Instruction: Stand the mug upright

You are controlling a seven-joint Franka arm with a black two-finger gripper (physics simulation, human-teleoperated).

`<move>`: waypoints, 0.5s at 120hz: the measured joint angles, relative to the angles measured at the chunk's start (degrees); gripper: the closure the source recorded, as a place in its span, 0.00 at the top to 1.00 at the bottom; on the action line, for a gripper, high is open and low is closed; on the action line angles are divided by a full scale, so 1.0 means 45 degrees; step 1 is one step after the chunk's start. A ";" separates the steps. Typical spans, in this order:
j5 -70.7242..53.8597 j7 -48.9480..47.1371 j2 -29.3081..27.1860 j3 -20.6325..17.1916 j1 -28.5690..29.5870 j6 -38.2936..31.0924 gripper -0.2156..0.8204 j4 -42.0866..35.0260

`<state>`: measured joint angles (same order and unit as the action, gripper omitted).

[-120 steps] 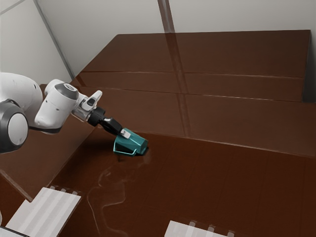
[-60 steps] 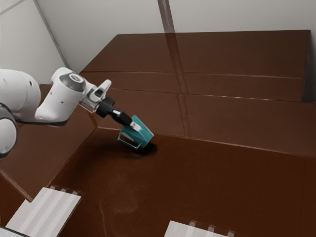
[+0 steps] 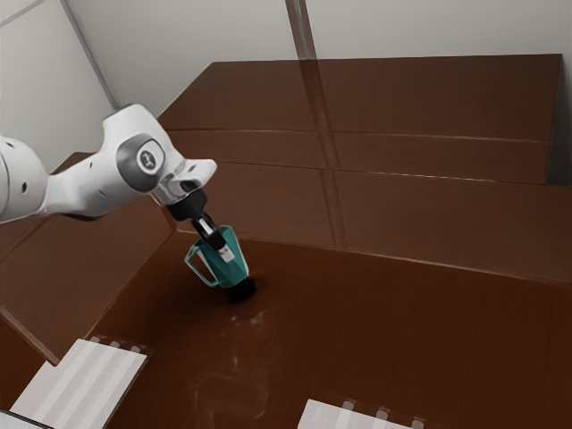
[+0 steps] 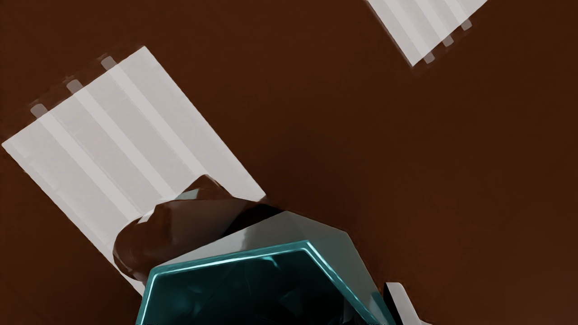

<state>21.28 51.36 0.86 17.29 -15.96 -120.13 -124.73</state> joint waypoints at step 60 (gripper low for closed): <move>-0.4811 -0.5302 -0.2434 0.0046 -0.1775 -0.1432 0.04 -0.3013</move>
<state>-0.37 27.51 -10.09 17.50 -23.95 -126.57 -138.29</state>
